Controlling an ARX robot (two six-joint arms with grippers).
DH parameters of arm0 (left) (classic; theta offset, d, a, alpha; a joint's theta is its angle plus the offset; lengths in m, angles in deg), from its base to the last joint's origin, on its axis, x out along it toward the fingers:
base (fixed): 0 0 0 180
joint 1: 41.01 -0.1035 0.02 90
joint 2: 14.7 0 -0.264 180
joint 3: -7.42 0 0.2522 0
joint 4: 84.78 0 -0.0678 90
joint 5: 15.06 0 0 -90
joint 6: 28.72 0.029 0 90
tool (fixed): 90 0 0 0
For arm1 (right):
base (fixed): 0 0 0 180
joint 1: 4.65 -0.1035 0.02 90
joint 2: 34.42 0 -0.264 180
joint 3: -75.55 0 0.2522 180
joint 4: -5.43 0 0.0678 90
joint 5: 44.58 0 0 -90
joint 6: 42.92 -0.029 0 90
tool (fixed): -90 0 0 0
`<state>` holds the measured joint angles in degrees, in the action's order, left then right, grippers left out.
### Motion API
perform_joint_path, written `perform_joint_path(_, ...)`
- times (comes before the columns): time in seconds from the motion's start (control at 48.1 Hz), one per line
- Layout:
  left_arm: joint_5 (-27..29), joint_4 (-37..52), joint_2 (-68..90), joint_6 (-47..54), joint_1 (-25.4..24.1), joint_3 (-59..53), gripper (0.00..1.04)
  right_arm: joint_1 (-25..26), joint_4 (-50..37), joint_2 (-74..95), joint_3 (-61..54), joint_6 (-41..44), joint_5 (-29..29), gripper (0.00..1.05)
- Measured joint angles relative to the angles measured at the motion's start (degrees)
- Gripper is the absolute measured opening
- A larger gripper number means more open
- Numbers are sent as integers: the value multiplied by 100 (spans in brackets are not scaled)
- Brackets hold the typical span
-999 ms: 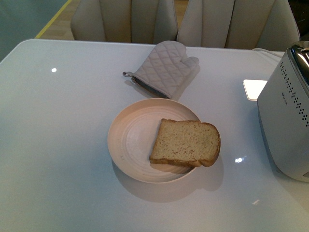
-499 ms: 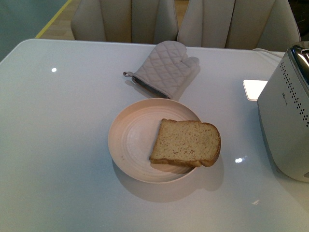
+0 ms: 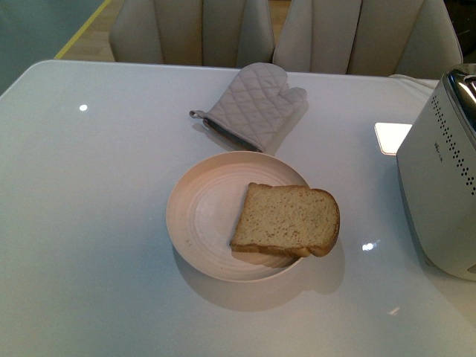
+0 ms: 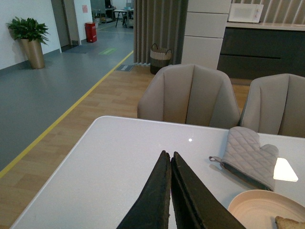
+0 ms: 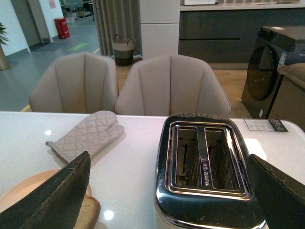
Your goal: Put bread into toaster
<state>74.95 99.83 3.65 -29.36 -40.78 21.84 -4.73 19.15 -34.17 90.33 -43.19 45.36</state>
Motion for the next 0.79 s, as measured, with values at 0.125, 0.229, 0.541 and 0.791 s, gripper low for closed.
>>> perform_joint_path(0.125, 0, -275, -275, 0, 0, 0, 3, 0, 0, 0, 0, 0, 2, 96)
perform_joint_path(0.229, 0, -433, -435, 0, 0, 0, 3, 0, 0, 0, 0, 0, 2, 96)
perform_joint_path(0.541, 2, -1322, -1178, 2, 0, 2, 3, 0, 0, 0, 0, 0, 2, 96)
perform_joint_path(0.791, 0, -1825, -1797, 2, 0, 2, 7, 0, 0, 0, 0, 0, 0, 96)
